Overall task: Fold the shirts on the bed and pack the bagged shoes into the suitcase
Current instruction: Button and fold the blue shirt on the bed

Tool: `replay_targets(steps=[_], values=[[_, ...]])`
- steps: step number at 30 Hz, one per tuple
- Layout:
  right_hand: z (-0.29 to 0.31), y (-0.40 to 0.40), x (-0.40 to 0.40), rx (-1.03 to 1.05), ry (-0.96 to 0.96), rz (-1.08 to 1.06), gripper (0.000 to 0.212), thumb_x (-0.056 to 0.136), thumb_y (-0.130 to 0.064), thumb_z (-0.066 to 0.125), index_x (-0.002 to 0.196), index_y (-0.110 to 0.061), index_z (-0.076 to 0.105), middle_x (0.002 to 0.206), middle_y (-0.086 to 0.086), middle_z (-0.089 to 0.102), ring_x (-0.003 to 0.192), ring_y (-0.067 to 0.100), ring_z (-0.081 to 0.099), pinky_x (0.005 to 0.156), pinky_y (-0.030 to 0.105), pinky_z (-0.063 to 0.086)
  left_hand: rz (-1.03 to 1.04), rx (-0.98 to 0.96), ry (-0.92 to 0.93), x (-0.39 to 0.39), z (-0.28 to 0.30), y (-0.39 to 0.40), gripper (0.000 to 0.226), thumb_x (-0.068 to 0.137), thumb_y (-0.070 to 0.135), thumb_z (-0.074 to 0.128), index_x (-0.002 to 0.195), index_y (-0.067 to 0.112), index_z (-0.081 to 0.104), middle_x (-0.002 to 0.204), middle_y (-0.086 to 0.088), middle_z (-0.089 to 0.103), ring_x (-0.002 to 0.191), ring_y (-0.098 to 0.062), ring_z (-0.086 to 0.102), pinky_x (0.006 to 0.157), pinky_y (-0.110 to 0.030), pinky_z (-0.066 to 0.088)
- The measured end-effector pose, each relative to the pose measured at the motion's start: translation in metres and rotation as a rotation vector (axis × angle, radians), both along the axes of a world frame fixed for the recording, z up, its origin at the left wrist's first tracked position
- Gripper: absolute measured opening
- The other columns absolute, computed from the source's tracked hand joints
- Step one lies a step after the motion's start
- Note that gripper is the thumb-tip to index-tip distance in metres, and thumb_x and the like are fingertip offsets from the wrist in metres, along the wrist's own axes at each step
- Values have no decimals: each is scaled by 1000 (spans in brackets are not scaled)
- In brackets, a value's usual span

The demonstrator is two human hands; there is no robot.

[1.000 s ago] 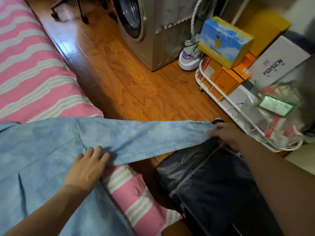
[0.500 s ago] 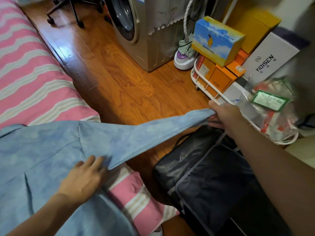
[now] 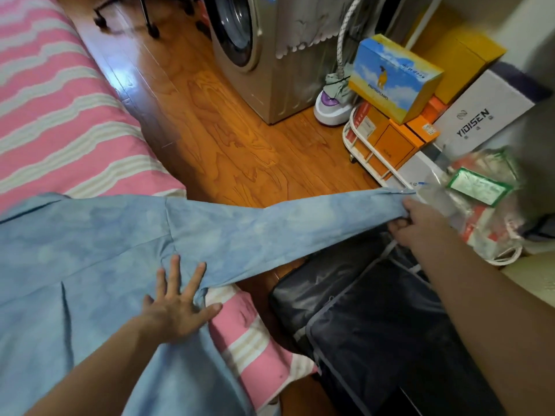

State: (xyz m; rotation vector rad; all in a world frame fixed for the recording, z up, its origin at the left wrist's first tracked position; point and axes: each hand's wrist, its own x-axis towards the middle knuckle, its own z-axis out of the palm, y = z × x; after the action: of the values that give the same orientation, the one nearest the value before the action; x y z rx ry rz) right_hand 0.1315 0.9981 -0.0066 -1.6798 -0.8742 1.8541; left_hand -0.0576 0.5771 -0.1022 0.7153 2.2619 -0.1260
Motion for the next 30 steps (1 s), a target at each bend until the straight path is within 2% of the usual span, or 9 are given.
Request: replay_targets(steps=[2, 5, 10, 14, 18, 20, 22, 24, 30], values=[[28, -11, -27, -15, 69, -73, 27, 101, -32, 57, 122, -15, 61, 109, 5, 69, 86, 15, 71, 62, 32, 59, 131, 95, -250, -19, 23, 2, 104, 70, 94, 47, 156, 53, 8, 162, 1, -35, 155, -26, -15, 125, -43, 8], [80, -57, -95, 211, 170, 65, 29, 98, -31, 61, 124, -18, 65, 110, 2, 74, 91, 16, 74, 66, 33, 59, 620, 581, -551, -39, 81, -18, 36, 100, 46, 57, 128, 27, 67, 155, 0, 46, 137, -3, 43, 124, -33, 21], [170, -241, -211, 841, 183, 501, 20, 92, -23, 60, 73, -23, 53, 73, -6, 59, 69, 11, 57, 67, 25, 47, 1405, 1190, -728, -74, 146, -142, 37, 100, 43, 49, 125, 19, 63, 136, -15, 64, 128, -36, 59, 110, -57, 43], [165, -447, -252, 1078, 306, 981, 19, 94, -24, 61, 78, -21, 51, 77, -2, 51, 73, 18, 46, 67, 35, 37, 1621, 1476, -771, -91, 163, -267, 58, 96, 63, 45, 130, 18, 58, 136, -21, 63, 125, -43, 61, 105, -70, 38], [93, -582, -225, 953, 281, 1633, 43, 92, -36, 67, 129, -17, 55, 127, 5, 56, 117, 22, 55, 101, 33, 43, 1726, 1417, -664, -92, 132, -355, 76, 80, 77, 56, 129, 20, 63, 124, -12, 70, 113, -34, 68, 105, -60, 44], [46, -588, -193, 1082, 196, 1672, 38, 93, -30, 62, 128, -17, 56, 126, 2, 57, 118, 23, 55, 104, 33, 43, 1828, 1226, -570, -86, 102, -382, 50, 91, 60, 55, 113, 17, 68, 114, -9, 71, 104, -31, 69, 99, -50, 50], [-1, -559, -162, 1226, 42, 1645, 30, 90, -23, 57, 118, -16, 61, 115, 2, 59, 108, 25, 58, 100, 33, 44, 1842, 926, -449, -78, 71, -401, 28, 103, 30, 48, 86, 12, 61, 82, -8, 70, 71, -20, 70, 68, -31, 57], [-32, -514, -137, 1342, -235, 1639, 29, 83, -18, 57, 112, -16, 62, 111, 1, 56, 102, 27, 57, 94, 41, 48, 1727, 745, -354, -72, 46, -413, 28, 102, 15, 47, 76, 9, 56, 47, -2, 57, 34, -13, 52, 36, -15, 38], [-61, -426, -130, 1456, -1056, 1692, 84, 65, -37, 79, 139, -11, 49, 136, 19, 47, 114, 42, 49, 90, 50, 50, 1894, 939, -365, -84, 27, -419, 33, 92, 51, 53, 78, 22, 59, 71, -4, 57, 55, -19, 53, 56, -27, 42]])
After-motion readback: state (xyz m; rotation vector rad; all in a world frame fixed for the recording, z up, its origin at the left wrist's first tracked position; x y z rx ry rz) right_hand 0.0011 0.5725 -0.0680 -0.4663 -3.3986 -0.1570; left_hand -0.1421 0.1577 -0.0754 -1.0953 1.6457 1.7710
